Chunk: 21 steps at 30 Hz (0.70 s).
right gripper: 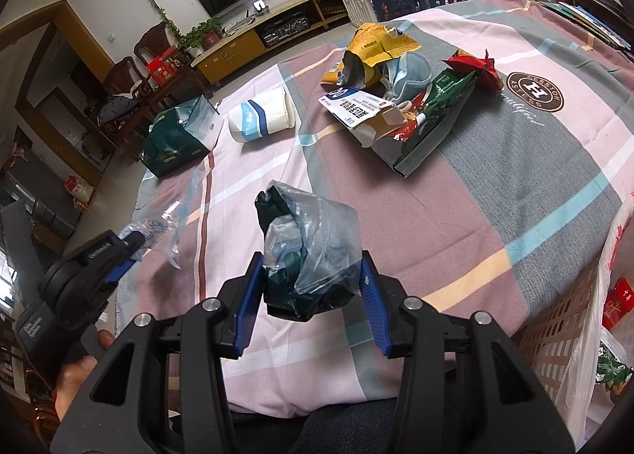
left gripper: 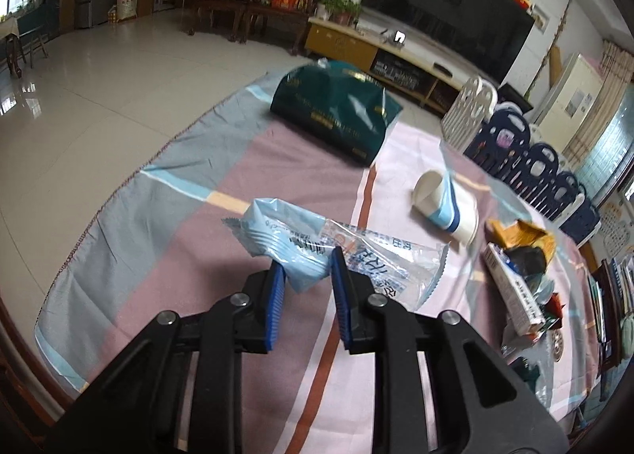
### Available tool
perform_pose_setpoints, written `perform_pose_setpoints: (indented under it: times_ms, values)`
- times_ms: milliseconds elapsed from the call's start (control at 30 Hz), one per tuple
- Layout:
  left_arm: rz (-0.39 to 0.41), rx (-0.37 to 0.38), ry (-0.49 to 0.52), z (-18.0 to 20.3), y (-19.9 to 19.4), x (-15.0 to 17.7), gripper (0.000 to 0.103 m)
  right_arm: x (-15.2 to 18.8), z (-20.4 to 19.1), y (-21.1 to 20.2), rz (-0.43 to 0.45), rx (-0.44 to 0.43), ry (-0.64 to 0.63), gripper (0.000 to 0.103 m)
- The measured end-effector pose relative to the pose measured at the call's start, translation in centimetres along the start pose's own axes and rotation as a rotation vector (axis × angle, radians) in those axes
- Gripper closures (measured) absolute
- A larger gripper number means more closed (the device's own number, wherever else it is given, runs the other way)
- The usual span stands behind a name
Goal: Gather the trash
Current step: 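Carry the wrapped cloth over the basket with the right tool while the left tool holds the bag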
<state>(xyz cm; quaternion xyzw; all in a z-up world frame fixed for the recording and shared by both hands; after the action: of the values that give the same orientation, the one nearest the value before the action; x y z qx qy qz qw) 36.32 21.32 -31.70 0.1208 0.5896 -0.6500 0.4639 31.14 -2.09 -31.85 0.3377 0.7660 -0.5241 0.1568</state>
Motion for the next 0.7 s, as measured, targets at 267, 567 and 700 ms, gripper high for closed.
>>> perform_pose_setpoints:
  times_ms: [267, 567, 700]
  values:
    - [0.006, -0.003, -0.012, -0.3, -0.3, -0.2, 0.079, 0.0, 0.1, -0.1, 0.003, -0.013, 0.021, 0.056]
    - [0.037, 0.009, -0.119, -2.8, -2.4, -0.4, 0.079, -3.9, 3.4, -4.8, 0.081, -0.047, 0.115, 0.056]
    - [0.054, 0.023, -0.159, -3.4, -4.2, -0.2, 0.079, -6.4, 7.4, -10.1, 0.168, 0.004, 0.071, 0.056]
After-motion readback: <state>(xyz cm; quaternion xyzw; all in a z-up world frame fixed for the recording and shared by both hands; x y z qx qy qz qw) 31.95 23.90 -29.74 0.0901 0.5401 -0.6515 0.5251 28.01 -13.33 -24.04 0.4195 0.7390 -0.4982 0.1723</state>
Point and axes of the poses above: each gripper's, at about its wrist camera, not at the fingertips, and y roughly the way its jaws point, z to its right, x to its underside, the point moved 9 cm from there along y, roughly the way its jaws point, and after that the axes turned 5 degrees about z, right-handed, at the moved point
